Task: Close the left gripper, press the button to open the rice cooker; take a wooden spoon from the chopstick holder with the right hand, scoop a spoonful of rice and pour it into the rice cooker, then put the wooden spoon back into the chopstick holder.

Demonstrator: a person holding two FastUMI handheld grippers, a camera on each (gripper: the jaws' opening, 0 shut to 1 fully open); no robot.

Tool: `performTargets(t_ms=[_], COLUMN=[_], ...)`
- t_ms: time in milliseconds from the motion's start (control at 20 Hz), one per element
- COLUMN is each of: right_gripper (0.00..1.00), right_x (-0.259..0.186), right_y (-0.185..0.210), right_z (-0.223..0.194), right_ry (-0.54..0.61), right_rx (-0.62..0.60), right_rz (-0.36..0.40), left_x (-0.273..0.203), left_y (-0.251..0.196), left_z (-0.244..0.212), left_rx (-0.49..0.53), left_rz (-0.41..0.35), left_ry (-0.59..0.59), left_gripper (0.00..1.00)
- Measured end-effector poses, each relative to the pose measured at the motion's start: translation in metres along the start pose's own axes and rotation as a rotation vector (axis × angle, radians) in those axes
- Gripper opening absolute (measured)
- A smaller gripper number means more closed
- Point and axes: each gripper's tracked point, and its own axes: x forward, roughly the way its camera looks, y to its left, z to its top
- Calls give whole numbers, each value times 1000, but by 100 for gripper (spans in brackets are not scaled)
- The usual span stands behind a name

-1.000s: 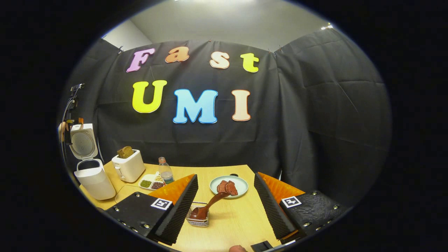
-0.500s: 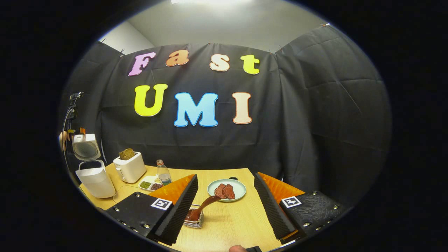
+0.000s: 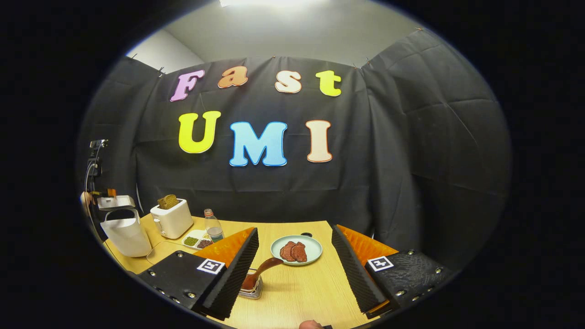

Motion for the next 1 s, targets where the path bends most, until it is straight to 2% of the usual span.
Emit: performTargets(t_ms=[200, 400, 1000], right_gripper=[98, 98, 98], right_x=[1, 3, 5], right_y=[-6, -10, -6], right_z=[-4, -7, -13], right_ry=[7, 12, 20], right_rx=[-1, 12, 20], right_rz=[6, 8, 3], left_x=[-4, 2, 6], left_y=[-4, -13, -15], left_z=[-41, -61, -86], left_rx=[23, 23, 17], left_rz=[15, 21, 7], left_ry=[35, 75, 193], left_gripper=[97, 97, 99])
